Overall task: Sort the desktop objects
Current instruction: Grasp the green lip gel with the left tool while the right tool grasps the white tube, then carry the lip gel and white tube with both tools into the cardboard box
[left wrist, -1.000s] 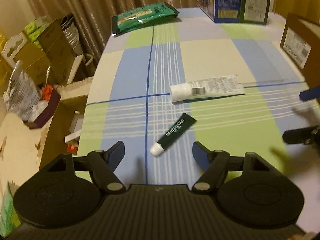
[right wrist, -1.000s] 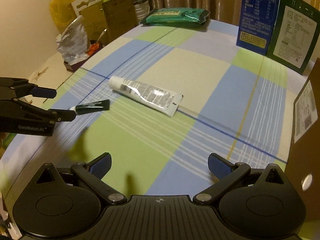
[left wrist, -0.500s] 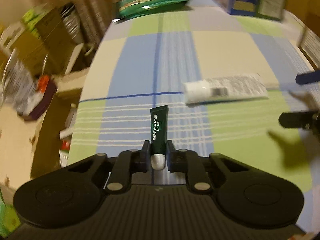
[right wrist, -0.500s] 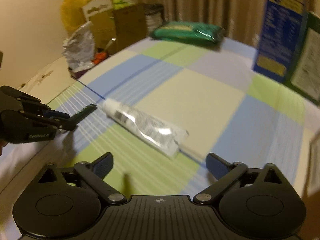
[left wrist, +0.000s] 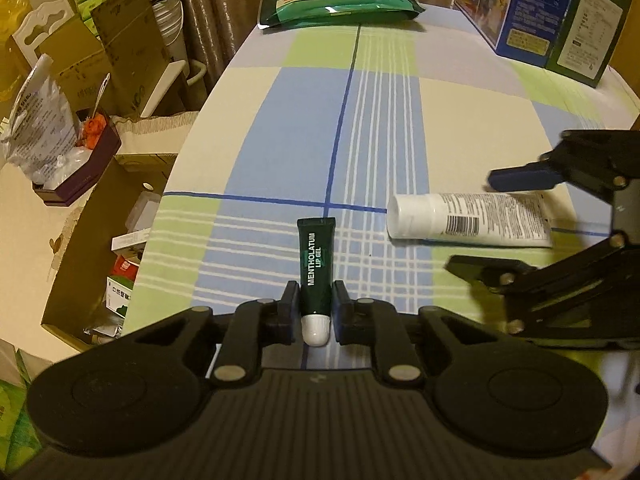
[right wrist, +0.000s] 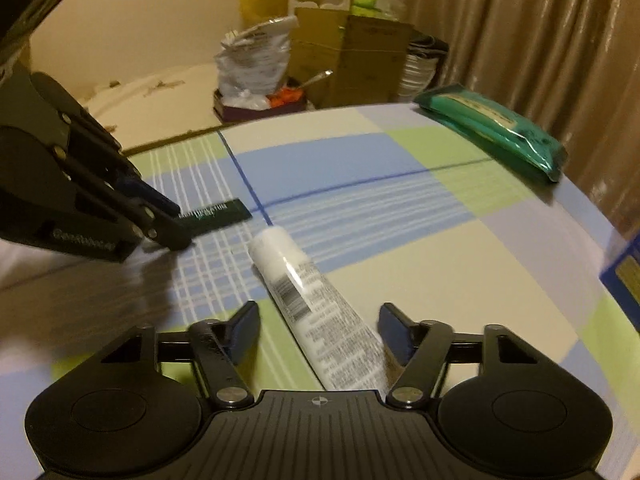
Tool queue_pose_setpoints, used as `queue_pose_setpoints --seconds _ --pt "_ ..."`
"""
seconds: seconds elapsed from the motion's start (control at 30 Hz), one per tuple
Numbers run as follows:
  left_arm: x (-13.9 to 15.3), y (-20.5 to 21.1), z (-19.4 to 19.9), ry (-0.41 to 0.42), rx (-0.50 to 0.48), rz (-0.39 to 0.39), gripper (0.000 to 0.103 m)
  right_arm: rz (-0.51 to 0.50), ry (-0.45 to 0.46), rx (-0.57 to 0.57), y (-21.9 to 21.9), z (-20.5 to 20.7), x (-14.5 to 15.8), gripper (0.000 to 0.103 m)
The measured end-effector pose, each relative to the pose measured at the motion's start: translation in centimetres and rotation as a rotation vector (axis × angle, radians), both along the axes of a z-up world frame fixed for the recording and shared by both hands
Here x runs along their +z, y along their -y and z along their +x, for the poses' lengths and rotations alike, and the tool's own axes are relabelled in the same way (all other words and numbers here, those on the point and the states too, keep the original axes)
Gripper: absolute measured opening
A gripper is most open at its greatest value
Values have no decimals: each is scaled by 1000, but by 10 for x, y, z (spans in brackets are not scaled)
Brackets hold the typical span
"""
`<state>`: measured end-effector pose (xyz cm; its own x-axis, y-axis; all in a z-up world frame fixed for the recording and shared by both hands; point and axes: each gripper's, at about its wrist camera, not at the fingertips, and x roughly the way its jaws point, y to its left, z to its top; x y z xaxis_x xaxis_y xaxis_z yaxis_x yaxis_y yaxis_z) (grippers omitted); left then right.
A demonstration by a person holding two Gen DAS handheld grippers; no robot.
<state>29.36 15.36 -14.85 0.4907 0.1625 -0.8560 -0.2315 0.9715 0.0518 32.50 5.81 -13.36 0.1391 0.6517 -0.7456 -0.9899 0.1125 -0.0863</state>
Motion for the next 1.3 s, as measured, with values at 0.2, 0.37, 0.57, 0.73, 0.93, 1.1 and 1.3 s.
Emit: queue_pose_setpoints --seconds 0.2,0.37,0.57,0.73,0.93,1.1,1.3 --pt "0 -1 4 2 9 -7 13 -20 -68 -129 1 1 5 40" --pt "-1 0 9 5 5 -3 12 -58 -132 -329 18 -3 12 36" --pt "1 12 1 -9 -59 -18 13 -64 -237 -460 69 -17 20 36" --pt "5 36 -22 -51 -126 -52 13 -111 -275 -502 111 -33 28 36" --pt "8 75 -59 -80 -197 -87 13 -133 -235 -482 137 -54 30 36" --pt "8 85 -57 -78 -216 -56 17 -121 -162 -433 127 -59 25 39" --pt "7 94 -50 -76 -218 -37 16 -140 -167 -404 129 -65 25 30"
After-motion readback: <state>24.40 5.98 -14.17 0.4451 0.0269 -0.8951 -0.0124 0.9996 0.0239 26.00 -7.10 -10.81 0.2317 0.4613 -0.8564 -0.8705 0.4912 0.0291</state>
